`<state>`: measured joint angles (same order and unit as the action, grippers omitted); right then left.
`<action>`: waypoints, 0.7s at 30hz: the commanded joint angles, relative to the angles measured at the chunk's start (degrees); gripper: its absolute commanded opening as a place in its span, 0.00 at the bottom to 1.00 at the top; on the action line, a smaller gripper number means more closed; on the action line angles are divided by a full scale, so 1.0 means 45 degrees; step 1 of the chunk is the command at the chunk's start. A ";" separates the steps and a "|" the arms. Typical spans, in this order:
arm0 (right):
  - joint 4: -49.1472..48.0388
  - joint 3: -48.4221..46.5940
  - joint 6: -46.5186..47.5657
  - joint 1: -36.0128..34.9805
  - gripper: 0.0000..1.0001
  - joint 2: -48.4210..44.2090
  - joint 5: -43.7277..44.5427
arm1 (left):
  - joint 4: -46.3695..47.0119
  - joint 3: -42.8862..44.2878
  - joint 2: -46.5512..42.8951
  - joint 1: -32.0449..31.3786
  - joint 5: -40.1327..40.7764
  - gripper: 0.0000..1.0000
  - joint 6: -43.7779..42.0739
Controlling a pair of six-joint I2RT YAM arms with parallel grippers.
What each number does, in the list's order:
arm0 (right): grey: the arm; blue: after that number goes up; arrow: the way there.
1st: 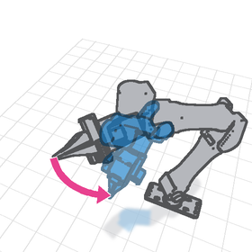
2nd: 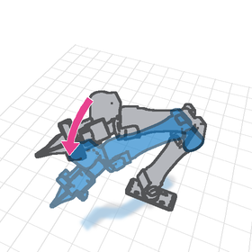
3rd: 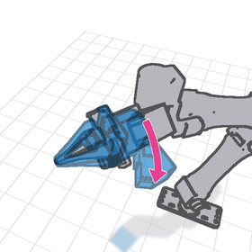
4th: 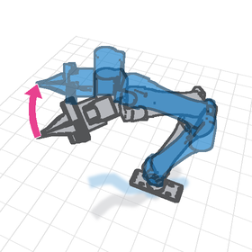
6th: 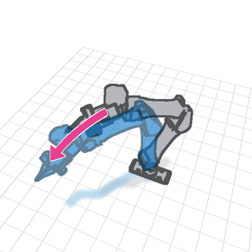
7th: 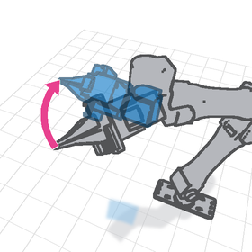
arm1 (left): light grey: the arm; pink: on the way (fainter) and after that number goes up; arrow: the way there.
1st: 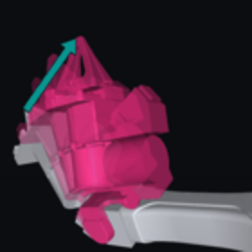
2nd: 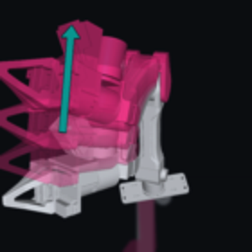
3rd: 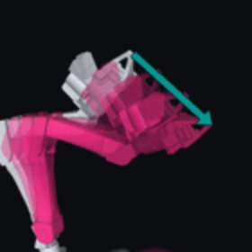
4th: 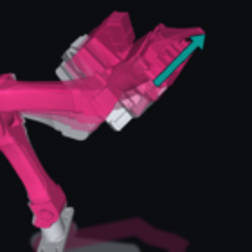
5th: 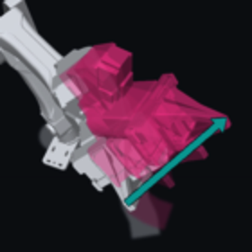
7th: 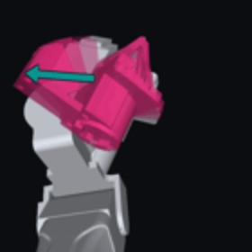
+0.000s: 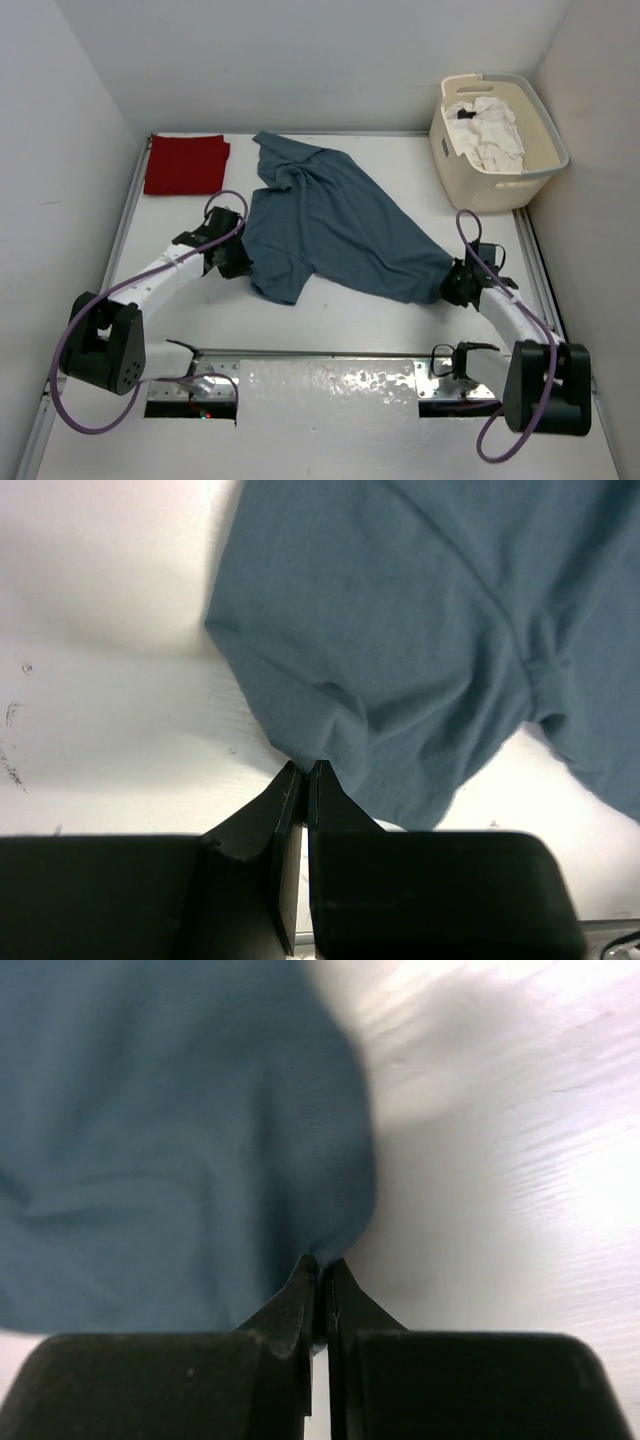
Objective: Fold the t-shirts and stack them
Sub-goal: Flatten out the tshirt
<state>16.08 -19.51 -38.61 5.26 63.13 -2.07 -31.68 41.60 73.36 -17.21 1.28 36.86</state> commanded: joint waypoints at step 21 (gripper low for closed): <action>-0.1717 -1.2750 0.3715 -0.0016 0.00 -0.1999 0.2587 | 0.2802 1.2781 -0.3295 -0.0023 0.5008 0.00 -0.3756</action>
<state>10.85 -67.88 -27.53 5.08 53.95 4.54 -23.51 91.35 60.69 -17.21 20.18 25.87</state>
